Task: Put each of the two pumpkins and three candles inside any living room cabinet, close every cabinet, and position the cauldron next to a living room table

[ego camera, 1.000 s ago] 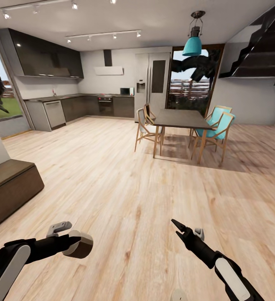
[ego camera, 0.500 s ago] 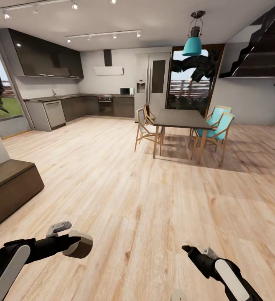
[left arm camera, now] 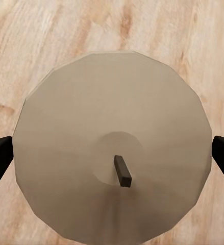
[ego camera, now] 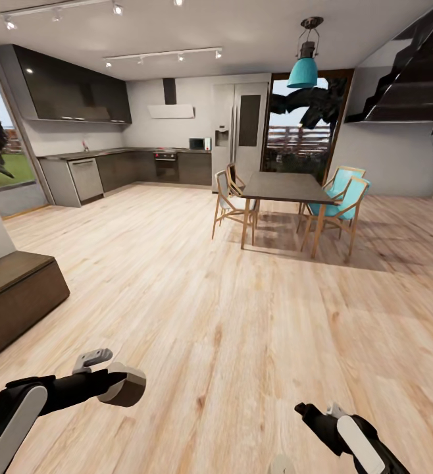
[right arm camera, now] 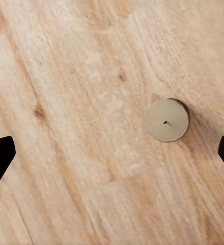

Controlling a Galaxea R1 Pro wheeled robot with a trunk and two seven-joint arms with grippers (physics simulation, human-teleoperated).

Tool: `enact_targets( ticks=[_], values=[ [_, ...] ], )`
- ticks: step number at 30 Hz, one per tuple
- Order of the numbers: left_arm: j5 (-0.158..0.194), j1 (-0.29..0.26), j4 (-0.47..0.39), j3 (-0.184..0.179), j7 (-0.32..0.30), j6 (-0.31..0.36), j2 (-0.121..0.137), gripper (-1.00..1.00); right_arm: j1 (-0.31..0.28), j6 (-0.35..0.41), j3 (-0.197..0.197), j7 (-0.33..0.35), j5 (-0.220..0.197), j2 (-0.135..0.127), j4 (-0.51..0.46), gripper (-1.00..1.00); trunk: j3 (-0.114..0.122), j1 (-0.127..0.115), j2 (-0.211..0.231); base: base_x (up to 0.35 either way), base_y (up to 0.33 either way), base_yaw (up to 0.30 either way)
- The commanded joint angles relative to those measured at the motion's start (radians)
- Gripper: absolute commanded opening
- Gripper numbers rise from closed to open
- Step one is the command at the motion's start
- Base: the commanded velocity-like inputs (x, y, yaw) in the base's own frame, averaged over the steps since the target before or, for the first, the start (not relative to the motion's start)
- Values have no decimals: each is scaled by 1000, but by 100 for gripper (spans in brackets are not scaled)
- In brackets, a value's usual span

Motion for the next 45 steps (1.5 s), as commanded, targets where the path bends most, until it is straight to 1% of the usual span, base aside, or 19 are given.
enact_targets(
  ticks=[1, 9, 12, 13, 17, 20, 21, 22, 24, 25, 28, 31, 35, 40, 42, 45],
  values=[
    [1, -1, -1, 1, -2, 5, 0, -100, 0, 0, 5, -10, -9, -1, -2, 100, -1, 0, 0, 83, 6, 0],
    [1, -1, -3, 5, -5, 5, 0, -100, 0, 3, 5, -11, -9, -1, -1, 100, -1, 0, 0, 90, 14, 0],
    [25, -1, -6, 6, -6, 5, 0, -100, -9, 8, 8, -19, -8, -1, 9, 100, -1, 0, 0, 6, 1, 0],
    [37, -1, -6, 4, -6, 5, 1, -100, -15, 9, 9, -30, -8, -1, 13, 100, -1, 0, 0, 2, 0, 0],
    [86, -1, -8, 2, -6, 5, 4, -100, -29, 11, 13, -96, -7, -1, 17, 100, -14, 15, -28, 0, 0, 0],
    [94, -1, -8, 1, -7, 6, 4, -100, -38, 16, 18, -108, -3, -1, 19, 100, -23, 27, -49, 0, 0, 0],
    [96, -1, -8, 0, -7, 6, 3, -100, -45, 21, 26, -110, 4, -1, 21, 100, -26, 31, -56, 0, 0, 0],
    [97, -1, -8, -1, -7, 6, 3, -100, -54, 32, 46, -112, 21, 0, 30, 100, -29, 34, -63, 0, 0, 0],
    [98, -1, -8, -3, -7, 6, 1, -100, -72, 44, 75, -113, 41, 1, 52, 100, -35, 42, -77, 0, 0, 0],
    [98, -1, -8, -7, -7, 6, 0, -100, -83, 48, 88, -113, 46, 3, 66, 100, -39, 46, -84, 0, 0, 0],
    [99, -1, -8, -37, -7, 6, -1, -100, -114, 53, 122, -113, 53, 7, 116, 100, -48, 57, -105, 0, 0, 0],
    [99, -1, -4, -54, -6, 5, -10, -100, -132, 55, 155, -111, 56, 21, 142, 100, -57, 69, -126, 0, 0, 0],
    [98, -1, -3, -61, -6, 5, -30, -100, -136, 56, 168, -111, 58, 40, 148, 100, -70, 84, -154, 0, 0, 0],
    [97, -1, -3, -79, -5, 5, -37, -100, -137, 59, 172, -106, 62, 47, 149, 100, -86, 103, -189, 0, 0, 0],
    [98, -1, -3, -81, -5, 5, -37, -100, -137, 61, 172, -106, 80, 48, 149, 100, -92, 111, -203, 0, 0, 0],
    [98, -1, -5, -83, -5, 5, -37, -100, -137, 58, 172, -103, 129, 48, 152, 100, -101, 123, -224, 0, 0, 0]
  ],
)
